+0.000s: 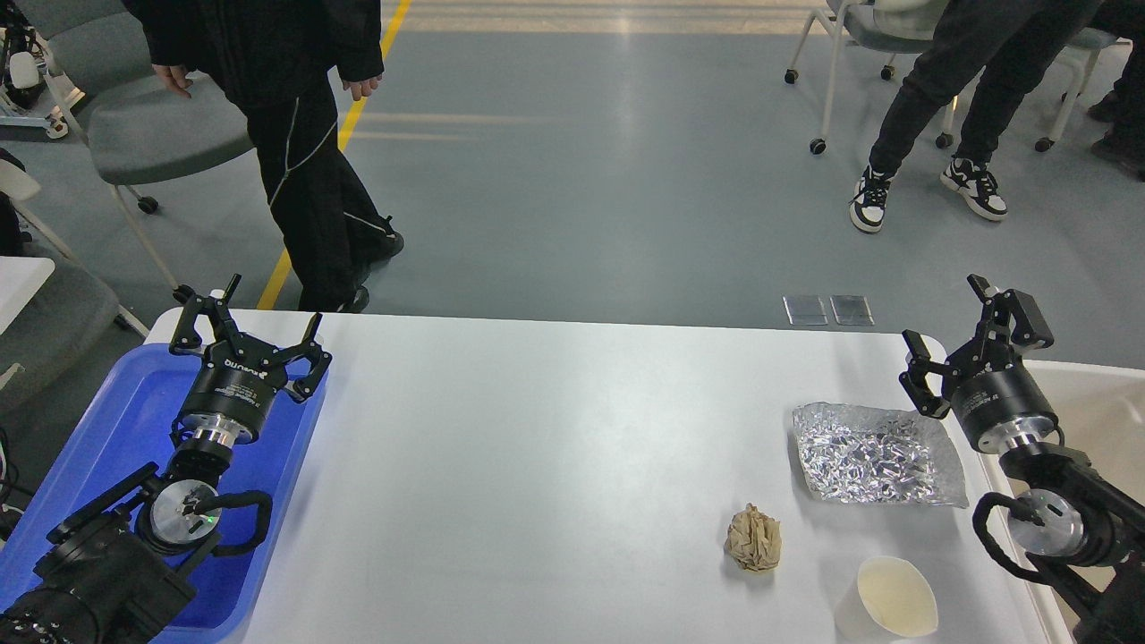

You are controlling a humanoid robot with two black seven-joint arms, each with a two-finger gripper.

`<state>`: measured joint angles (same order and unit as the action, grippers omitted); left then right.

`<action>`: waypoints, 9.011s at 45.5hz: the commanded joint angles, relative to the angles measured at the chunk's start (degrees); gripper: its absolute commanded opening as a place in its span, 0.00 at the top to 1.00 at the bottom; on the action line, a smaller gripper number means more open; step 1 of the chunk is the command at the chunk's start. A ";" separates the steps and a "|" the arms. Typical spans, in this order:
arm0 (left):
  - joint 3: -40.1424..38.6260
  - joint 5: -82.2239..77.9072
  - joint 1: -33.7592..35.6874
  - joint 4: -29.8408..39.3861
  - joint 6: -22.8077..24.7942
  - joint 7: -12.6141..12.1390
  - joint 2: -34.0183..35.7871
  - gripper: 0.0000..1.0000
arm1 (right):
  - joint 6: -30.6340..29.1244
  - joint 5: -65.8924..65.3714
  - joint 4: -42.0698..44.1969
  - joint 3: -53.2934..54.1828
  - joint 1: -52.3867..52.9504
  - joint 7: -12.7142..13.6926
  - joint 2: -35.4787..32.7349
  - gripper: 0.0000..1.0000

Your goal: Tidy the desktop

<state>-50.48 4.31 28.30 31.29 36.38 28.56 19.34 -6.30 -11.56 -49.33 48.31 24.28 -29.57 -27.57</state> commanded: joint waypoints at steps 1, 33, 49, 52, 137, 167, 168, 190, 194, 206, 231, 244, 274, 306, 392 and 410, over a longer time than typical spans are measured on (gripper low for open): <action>0.03 0.00 0.00 0.00 0.36 0.01 0.00 0.00 | 0.15 0.05 -0.15 -0.14 -0.72 -0.05 0.32 0.00; 0.03 -0.09 0.00 0.00 0.36 0.01 0.00 0.00 | -0.03 -25.68 -24.74 -7.26 0.42 13.84 -19.26 0.00; 0.12 -0.09 0.00 0.09 0.36 0.01 0.00 0.00 | 0.24 -46.26 -38.11 -12.35 0.24 14.19 -30.96 0.00; 0.03 -0.09 0.00 0.00 0.36 0.01 0.00 0.00 | 0.15 -50.74 -40.22 -14.81 0.33 14.27 -31.93 0.00; 0.12 -0.09 0.00 0.09 0.45 0.01 0.00 0.00 | 9.82 -89.60 -34.25 -35.21 0.15 13.48 -33.25 0.84; 0.12 -0.09 0.00 0.09 0.36 0.01 0.00 0.00 | 9.73 -89.16 -34.43 -35.39 0.33 13.22 -33.87 1.00; 0.12 -0.09 0.00 0.09 0.45 0.01 0.00 0.00 | 9.73 -89.08 -34.43 -35.30 0.33 13.22 -34.04 1.00; 0.12 -0.09 0.00 0.09 0.36 0.01 0.00 0.00 | -1.16 -75.81 -41.10 -34.51 13.77 12.17 -48.10 1.00; 0.12 -0.09 0.00 0.09 0.36 0.01 0.00 0.00 | -2.57 -74.40 -43.91 -34.33 16.14 10.76 -50.73 1.00; 0.12 -0.09 0.00 0.09 0.45 0.01 0.00 0.00 | -8.90 -70.18 -48.32 -34.16 25.90 10.14 -57.24 1.00; 0.03 -0.09 0.00 0.09 0.36 0.01 0.00 0.00 | -15.85 -63.76 -48.32 -34.60 36.28 8.74 -61.29 1.00; 0.12 -0.09 0.00 0.09 0.36 0.01 0.00 0.00 | -15.23 -63.59 -47.44 -34.42 36.01 8.47 -63.04 1.00; 0.03 -0.09 0.00 0.09 0.36 0.01 0.00 0.00 | 2.69 -33.02 -29.16 -59.03 35.22 5.57 -61.20 1.00; 0.12 -0.09 0.00 0.09 0.36 0.01 0.00 0.00 | 5.60 9.09 0.19 -61.41 14.13 3.46 -36.86 1.00; 0.03 -0.09 0.00 0.09 0.36 0.01 0.00 0.00 | 0.06 16.83 48.45 -48.31 0.77 13.83 -3.98 0.00; 0.03 -0.09 0.00 0.09 0.36 0.01 0.00 0.00 | 0.24 17.01 48.45 -41.46 1.03 14.36 -4.51 0.00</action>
<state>-50.39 4.22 28.30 31.37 36.74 28.56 19.34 -5.72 5.33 -0.97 2.48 25.07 -15.61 -31.45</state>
